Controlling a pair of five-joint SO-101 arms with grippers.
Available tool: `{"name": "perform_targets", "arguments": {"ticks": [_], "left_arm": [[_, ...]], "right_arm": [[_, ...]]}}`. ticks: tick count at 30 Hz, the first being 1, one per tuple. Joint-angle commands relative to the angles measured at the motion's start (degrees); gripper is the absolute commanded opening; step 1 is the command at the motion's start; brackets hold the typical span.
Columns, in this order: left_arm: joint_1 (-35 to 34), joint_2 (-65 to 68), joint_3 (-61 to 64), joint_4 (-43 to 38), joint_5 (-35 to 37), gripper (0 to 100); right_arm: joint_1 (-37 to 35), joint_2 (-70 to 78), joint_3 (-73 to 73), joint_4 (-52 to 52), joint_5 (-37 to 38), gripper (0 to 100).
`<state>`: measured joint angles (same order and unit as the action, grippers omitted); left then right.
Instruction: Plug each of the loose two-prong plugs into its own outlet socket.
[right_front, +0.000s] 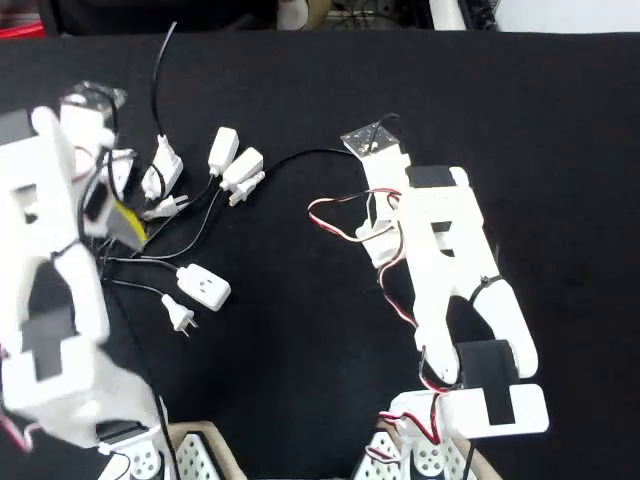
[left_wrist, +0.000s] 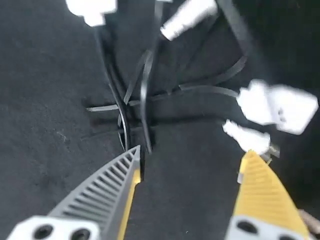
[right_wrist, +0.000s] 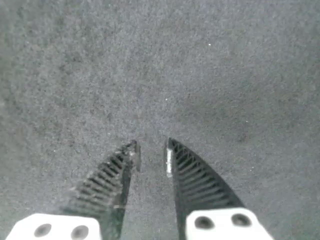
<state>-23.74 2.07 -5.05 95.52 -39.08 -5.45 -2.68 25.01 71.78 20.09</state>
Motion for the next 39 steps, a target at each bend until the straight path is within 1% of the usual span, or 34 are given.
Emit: {"name": "perform_targets", "arguments": {"ticks": [1, 4, 6, 9, 11, 15, 18, 21, 25, 29, 32, 35, 39], "left_arm": [[-0.4, -16.2, 18.2, -6.7, -9.0, 31], [0.3, -27.6, 34.9, -13.5, -21.0, 31], [2.9, -35.2, 45.5, -19.8, -25.9, 31], [8.2, -45.4, 58.1, -29.0, -26.5, 31], [12.4, -50.8, 63.9, -32.3, -26.5, 31], [20.1, -59.7, 69.4, -32.1, -26.3, 31], [25.4, -62.6, 71.8, -33.0, -26.5, 31], [29.0, -61.5, 72.9, -37.8, -26.8, 31], [29.6, -54.5, 72.3, -42.7, -33.9, 31], [27.9, -43.2, 70.9, -49.9, -38.4, 31], [25.5, -34.6, 68.2, -52.4, -41.8, 31], [23.6, -28.1, 65.3, -53.2, -42.4, 31], [23.3, -23.0, 63.6, -56.5, -42.5, 31]], "right_arm": [[0.6, -0.1, -2.7, -0.3, 0.0, 8.1], [0.6, -0.1, -2.5, -0.3, 0.0, 8.1], [0.6, -0.1, -2.5, -0.3, 0.0, 8.1], [0.6, -0.1, -2.5, -0.3, 0.0, 8.1], [0.6, -0.1, -2.4, -0.3, 0.0, 8.1], [0.6, -0.1, -2.4, -0.3, 0.0, 8.1], [0.6, -0.1, -2.4, -0.3, 0.1, 8.1], [0.6, -0.1, -2.4, -0.3, 0.1, 8.1], [0.6, -0.1, -2.4, -0.3, 0.1, 8.1], [0.6, -0.1, -2.4, -0.3, 0.1, 8.1], [0.6, -0.1, -2.4, -0.3, 0.3, 8.1], [0.6, -0.1, -2.4, -0.3, 0.4, 8.1], [0.6, -0.1, -2.4, -0.4, 0.4, 8.1]]}}
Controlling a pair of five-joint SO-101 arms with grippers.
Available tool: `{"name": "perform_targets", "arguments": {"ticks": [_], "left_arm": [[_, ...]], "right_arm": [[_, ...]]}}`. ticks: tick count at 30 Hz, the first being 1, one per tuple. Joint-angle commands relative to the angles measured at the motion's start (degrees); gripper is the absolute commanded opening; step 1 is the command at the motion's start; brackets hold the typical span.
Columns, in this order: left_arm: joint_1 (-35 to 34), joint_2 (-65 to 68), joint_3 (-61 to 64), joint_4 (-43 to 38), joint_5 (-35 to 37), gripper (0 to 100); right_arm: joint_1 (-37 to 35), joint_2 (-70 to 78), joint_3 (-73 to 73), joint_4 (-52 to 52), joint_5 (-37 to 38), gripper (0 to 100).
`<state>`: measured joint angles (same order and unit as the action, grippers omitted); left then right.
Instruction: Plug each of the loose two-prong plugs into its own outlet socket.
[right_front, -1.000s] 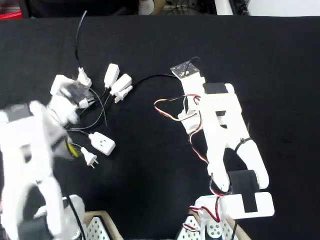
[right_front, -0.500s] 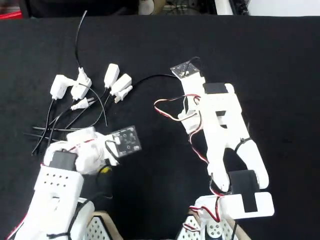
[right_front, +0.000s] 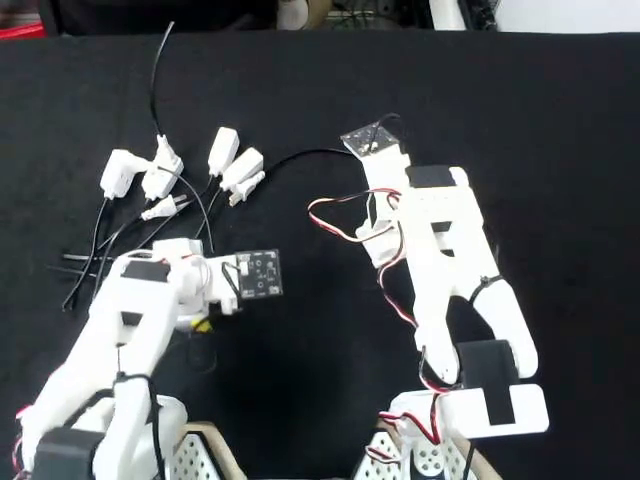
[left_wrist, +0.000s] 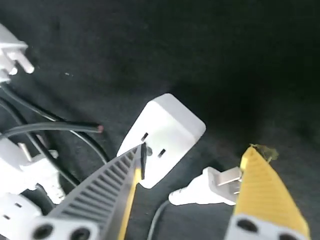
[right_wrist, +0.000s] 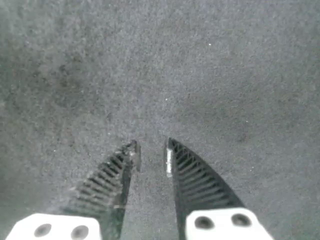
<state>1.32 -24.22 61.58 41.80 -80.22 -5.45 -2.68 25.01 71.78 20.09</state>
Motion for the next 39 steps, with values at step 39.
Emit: {"name": "perform_targets", "arguments": {"ticks": [39], "left_arm": [[16.8, -31.5, 1.3, 25.1, 21.2, 3]], "right_arm": [[0.9, -0.1, -2.3, -0.7, 0.4, 8.1]]}}
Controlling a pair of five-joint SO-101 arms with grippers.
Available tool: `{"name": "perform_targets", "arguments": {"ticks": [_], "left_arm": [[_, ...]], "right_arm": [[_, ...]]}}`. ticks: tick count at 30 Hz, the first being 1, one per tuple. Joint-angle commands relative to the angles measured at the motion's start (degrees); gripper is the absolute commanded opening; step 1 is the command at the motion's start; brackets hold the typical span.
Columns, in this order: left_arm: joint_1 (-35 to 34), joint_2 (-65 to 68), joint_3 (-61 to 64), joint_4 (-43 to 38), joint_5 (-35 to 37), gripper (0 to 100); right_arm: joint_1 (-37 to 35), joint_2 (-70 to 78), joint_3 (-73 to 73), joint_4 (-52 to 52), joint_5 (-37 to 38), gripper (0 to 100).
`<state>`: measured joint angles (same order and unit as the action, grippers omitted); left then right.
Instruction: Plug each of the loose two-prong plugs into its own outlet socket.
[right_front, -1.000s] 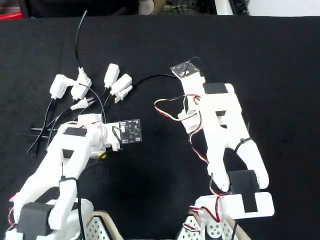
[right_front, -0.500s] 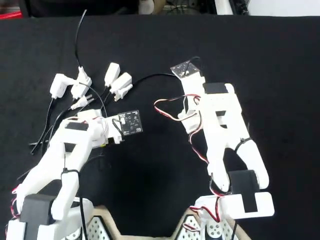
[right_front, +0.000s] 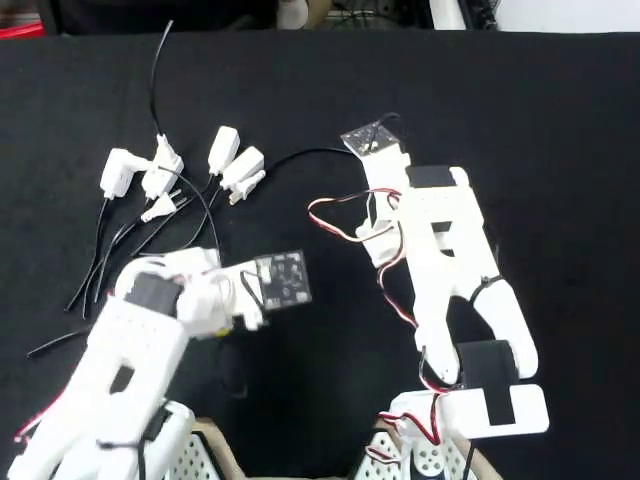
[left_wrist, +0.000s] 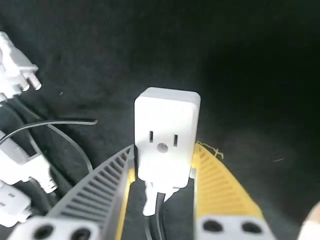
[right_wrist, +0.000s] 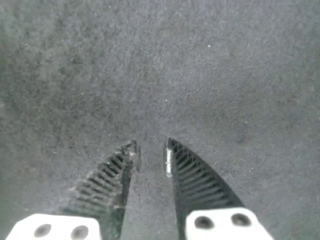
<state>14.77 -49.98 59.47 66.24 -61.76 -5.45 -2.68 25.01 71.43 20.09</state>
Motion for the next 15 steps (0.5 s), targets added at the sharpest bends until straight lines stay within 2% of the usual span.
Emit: {"name": "perform_targets", "arguments": {"ticks": [1, 3, 6, 10, 13, 15], "left_arm": [[4.6, -6.9, 5.3, 0.6, 3.2, 3], [6.5, -8.8, 8.6, -1.1, 4.8, 3], [6.6, -9.8, 11.6, -8.4, 9.9, 4], [5.3, -9.8, 11.6, -11.3, 21.9, 19], [5.1, -10.2, 12.2, -11.0, 22.2, 30], [4.8, -10.3, 12.2, -10.7, 19.6, 35]], "right_arm": [[0.9, -0.1, -2.3, -0.4, 0.4, 8.1], [0.9, -0.1, -2.3, -0.4, 0.4, 8.1], [0.9, -0.1, -2.3, -0.4, 0.4, 8.1], [1.0, -0.1, -2.3, -0.4, 0.4, 8.1], [1.0, -0.1, -2.1, -0.5, 0.4, 8.1], [0.9, -0.1, -1.6, -0.7, 0.4, 8.1]]}}
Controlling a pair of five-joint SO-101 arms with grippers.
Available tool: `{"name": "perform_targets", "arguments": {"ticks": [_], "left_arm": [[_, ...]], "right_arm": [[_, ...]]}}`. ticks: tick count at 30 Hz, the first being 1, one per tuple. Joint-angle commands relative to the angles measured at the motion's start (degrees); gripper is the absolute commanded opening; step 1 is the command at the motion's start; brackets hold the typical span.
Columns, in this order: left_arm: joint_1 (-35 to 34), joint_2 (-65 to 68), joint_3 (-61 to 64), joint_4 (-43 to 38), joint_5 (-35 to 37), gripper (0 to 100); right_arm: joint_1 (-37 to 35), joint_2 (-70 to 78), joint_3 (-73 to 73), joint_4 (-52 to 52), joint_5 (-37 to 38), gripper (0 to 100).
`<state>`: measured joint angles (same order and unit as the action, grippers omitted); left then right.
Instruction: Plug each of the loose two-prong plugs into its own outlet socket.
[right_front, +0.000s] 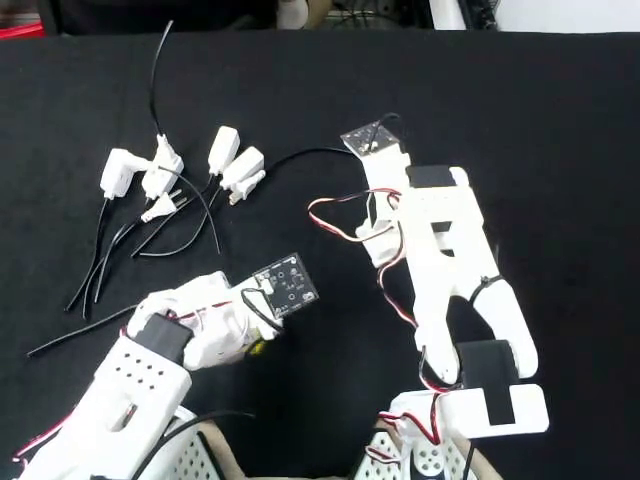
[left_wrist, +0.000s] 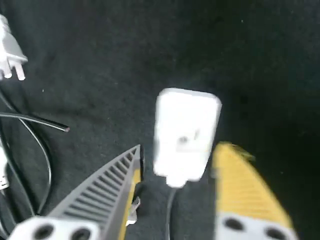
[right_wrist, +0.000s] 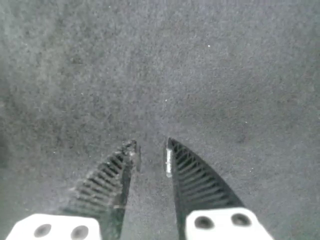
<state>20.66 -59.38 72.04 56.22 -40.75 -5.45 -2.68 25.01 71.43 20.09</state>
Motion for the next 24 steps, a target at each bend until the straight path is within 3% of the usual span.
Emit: {"name": "perform_targets", "arguments": {"ticks": [1, 4, 7, 15, 18, 24], "left_arm": [[-1.7, -1.0, -0.9, 0.4, -3.3, 37], [-2.5, -1.0, -3.6, 4.7, -5.3, 38], [-2.3, -1.0, -5.2, 6.6, -3.1, 31], [5.6, -0.9, 1.0, -3.7, 5.4, 7], [6.1, -1.0, 0.0, -3.1, 5.5, 7], [5.9, -0.2, 4.2, -10.5, 5.5, 12]], "right_arm": [[0.9, -0.1, -1.6, -0.7, 0.4, 8.1], [0.9, -0.1, -1.6, -0.8, 0.4, 8.1], [0.9, -0.1, -1.6, -0.8, 0.4, 8.1], [1.0, -0.2, -1.8, -1.4, 0.4, 8.1], [1.0, -0.2, -1.8, -1.5, 0.4, 8.1], [1.0, -0.2, -1.8, -1.5, 0.4, 8.1]]}}
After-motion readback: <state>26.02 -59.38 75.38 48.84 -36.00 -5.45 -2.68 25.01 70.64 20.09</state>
